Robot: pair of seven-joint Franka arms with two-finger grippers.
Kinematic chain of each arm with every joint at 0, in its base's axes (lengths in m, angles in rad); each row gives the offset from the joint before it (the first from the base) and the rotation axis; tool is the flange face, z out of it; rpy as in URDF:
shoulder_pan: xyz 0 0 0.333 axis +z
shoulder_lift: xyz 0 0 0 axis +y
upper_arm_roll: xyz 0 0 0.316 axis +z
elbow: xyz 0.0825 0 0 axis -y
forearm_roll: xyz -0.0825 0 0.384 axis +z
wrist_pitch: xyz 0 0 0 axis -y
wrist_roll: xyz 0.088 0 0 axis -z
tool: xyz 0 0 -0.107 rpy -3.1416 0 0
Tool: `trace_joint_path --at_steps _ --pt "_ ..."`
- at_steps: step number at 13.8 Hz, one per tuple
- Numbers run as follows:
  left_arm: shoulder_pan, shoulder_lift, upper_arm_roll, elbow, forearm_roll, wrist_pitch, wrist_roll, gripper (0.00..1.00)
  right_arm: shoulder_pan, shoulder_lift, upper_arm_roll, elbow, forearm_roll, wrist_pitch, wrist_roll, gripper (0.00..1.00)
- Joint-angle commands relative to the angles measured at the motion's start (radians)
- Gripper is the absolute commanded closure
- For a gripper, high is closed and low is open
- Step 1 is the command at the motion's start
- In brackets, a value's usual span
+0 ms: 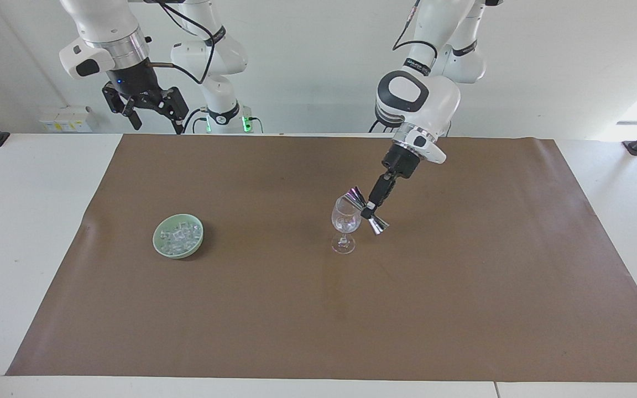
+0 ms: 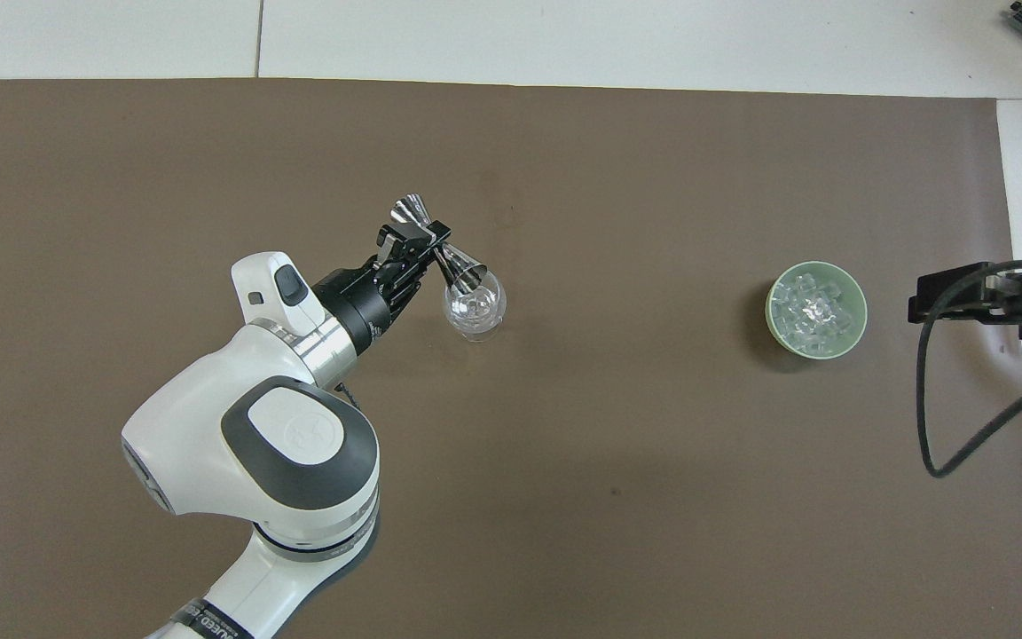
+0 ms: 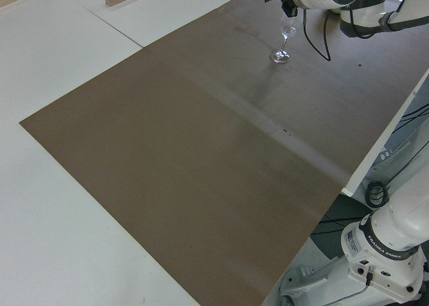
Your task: Pour wine and add ice with both arms
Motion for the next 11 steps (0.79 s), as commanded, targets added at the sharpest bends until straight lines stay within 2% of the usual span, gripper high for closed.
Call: trace_joint_path --at_steps 1,11 --pt "-0.017 0.012 0.016 0.016 0.014 0.001 0.042 1.00 -0.001 -0.020 0.003 -0.024 -0.011 0.013 -0.001 0.00" --pt "-0.012 0.009 0.014 0.014 0.012 -0.005 0.052 1.00 -0.001 -0.020 0.003 -0.024 -0.011 0.013 -0.001 0.00"
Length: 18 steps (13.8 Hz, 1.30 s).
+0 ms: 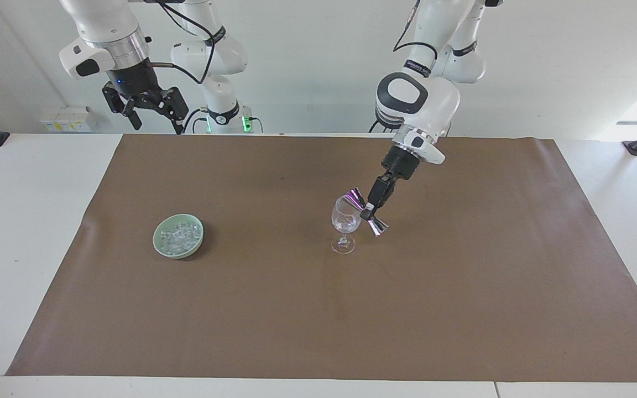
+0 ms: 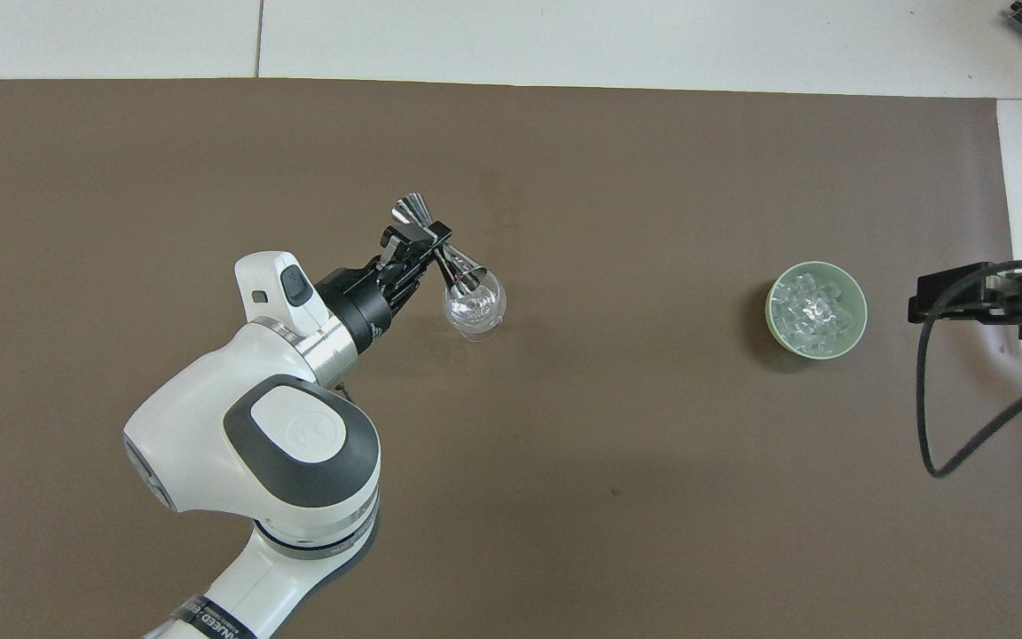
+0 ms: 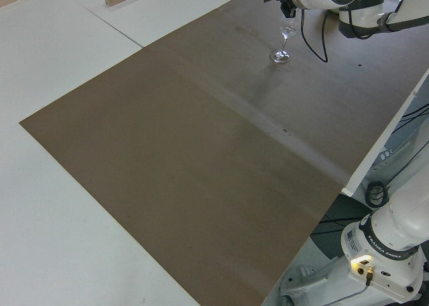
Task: Pour wine and add ice with both arms
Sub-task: 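Hold the tilted jigger over the glass with the left gripper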
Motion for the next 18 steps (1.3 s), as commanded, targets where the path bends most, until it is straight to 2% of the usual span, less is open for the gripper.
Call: trace_joint_path --at_steps 1,18 --pt "-0.010 0.005 0.013 0.014 0.007 -0.003 0.009 1.00 -0.001 -0.020 0.003 -0.024 -0.011 0.013 -0.001 0.00" --pt "-0.018 0.008 0.015 0.011 0.007 0.013 0.027 1.00 -0.001 -0.020 0.003 -0.024 -0.011 0.013 -0.001 0.00"
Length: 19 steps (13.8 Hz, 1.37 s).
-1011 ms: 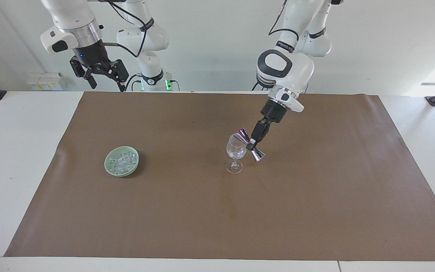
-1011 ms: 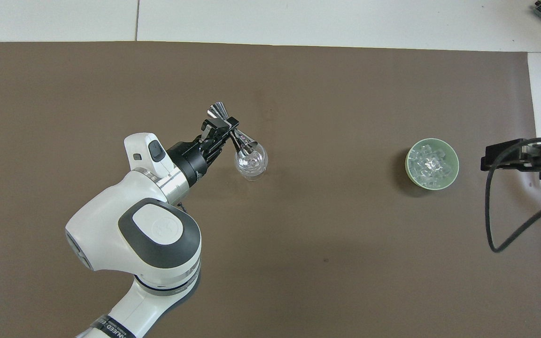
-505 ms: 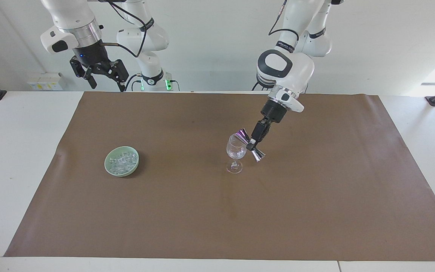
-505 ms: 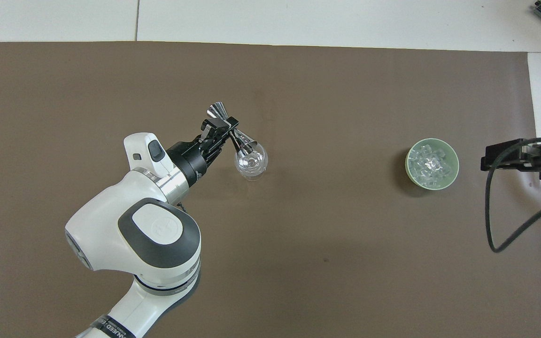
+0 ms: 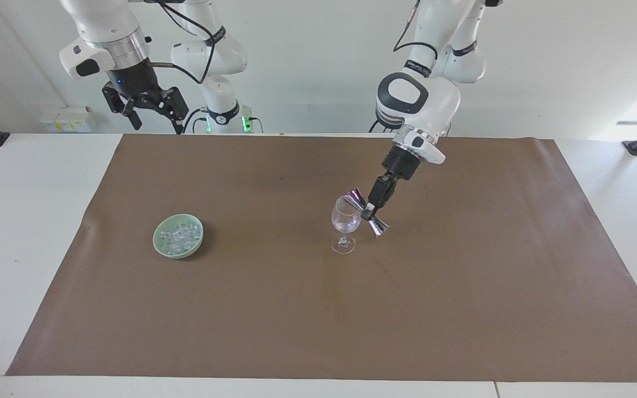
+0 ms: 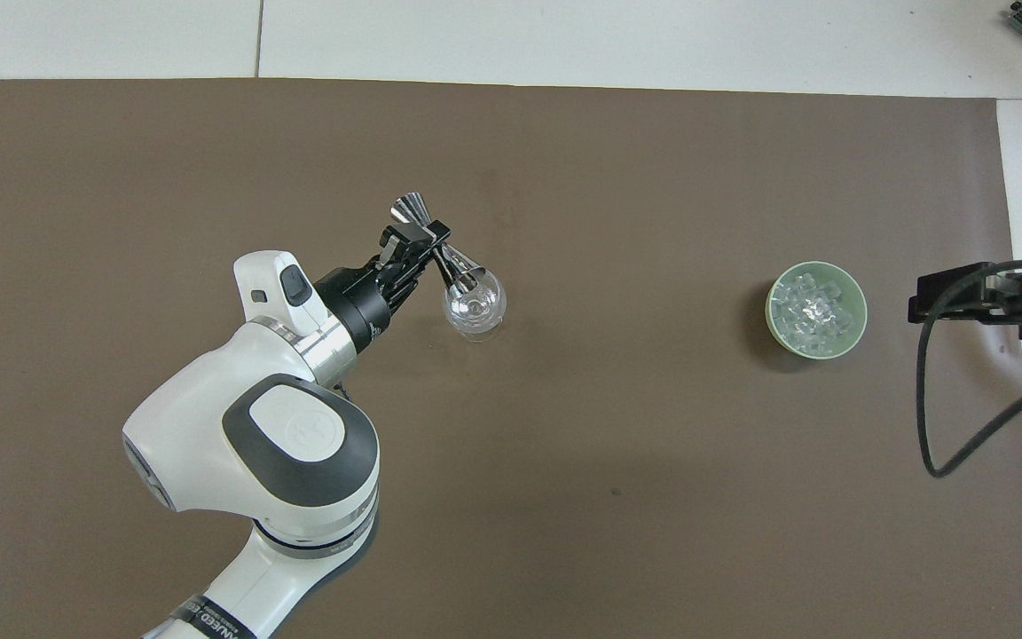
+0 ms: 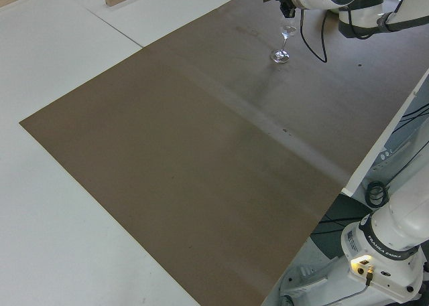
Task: Pour wine and add ice with both arms
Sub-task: 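Hold the tilted jigger over the glass with the left gripper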
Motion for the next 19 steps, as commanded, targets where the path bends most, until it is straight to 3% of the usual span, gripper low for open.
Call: trace_joint_path --at_steps 1,15,19 --pt "-0.020 0.008 0.013 0.010 0.007 0.016 0.012 1.00 -0.001 -0.020 0.003 -0.024 -0.011 0.013 -0.001 0.00" --pt "-0.024 0.009 0.010 0.010 -0.006 0.050 -0.004 1.00 -0.001 -0.020 0.003 -0.024 -0.011 0.013 -0.001 0.00" --pt "-0.023 0.009 0.010 0.016 -0.009 0.047 -0.132 1.00 -0.001 -0.020 0.003 -0.024 -0.011 0.013 -0.001 0.00"
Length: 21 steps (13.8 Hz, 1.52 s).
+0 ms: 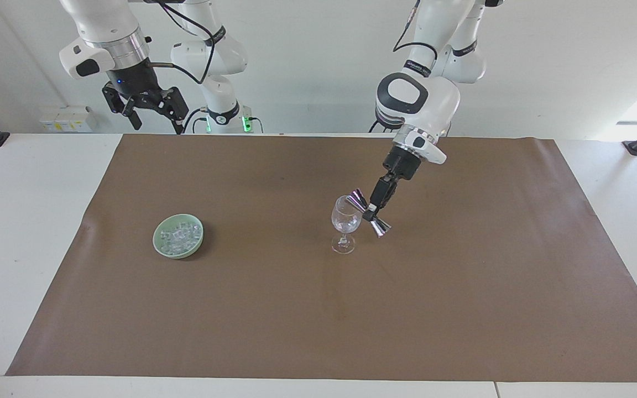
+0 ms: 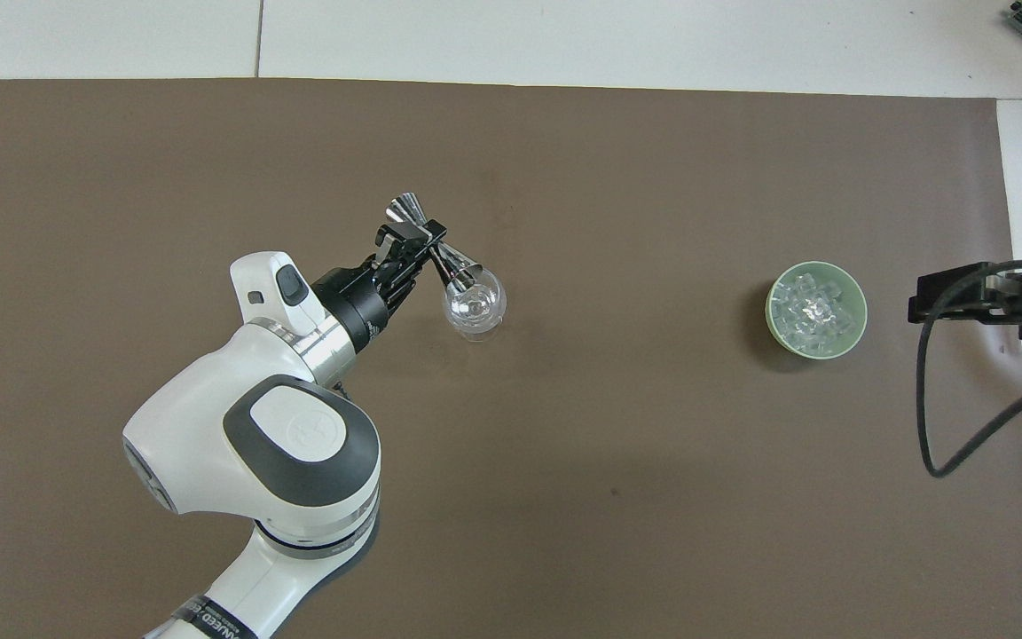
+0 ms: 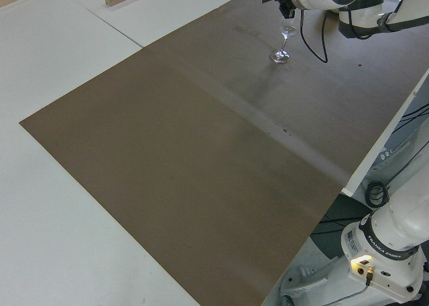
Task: Pour wine and add ice with both arms
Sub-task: 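Hold the tilted jigger over the glass with the left gripper, then turn the jigger upright and pull it back from the glass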
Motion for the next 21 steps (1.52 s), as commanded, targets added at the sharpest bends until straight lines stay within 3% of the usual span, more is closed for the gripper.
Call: trace_joint_path --at_steps 1,8,18,21 --pt "-0.018 0.003 0.011 0.018 -0.006 0.021 -0.100 1.00 -0.001 -0.020 0.003 -0.024 -0.011 0.013 -0.001 0.00" --pt "0.022 -0.017 0.018 0.030 -0.006 -0.017 -0.397 1.00 -0.001 -0.020 0.003 -0.024 -0.011 0.013 -0.001 0.00" --pt "0.099 -0.040 0.019 0.024 -0.007 -0.108 -0.626 1.00 -0.001 -0.020 0.003 -0.024 -0.011 0.013 -0.001 0.00" --pt "0.108 -0.047 0.022 0.024 -0.006 -0.108 -0.782 1.00 -0.001 -0.020 0.003 -0.024 -0.011 0.013 -0.001 0.00"
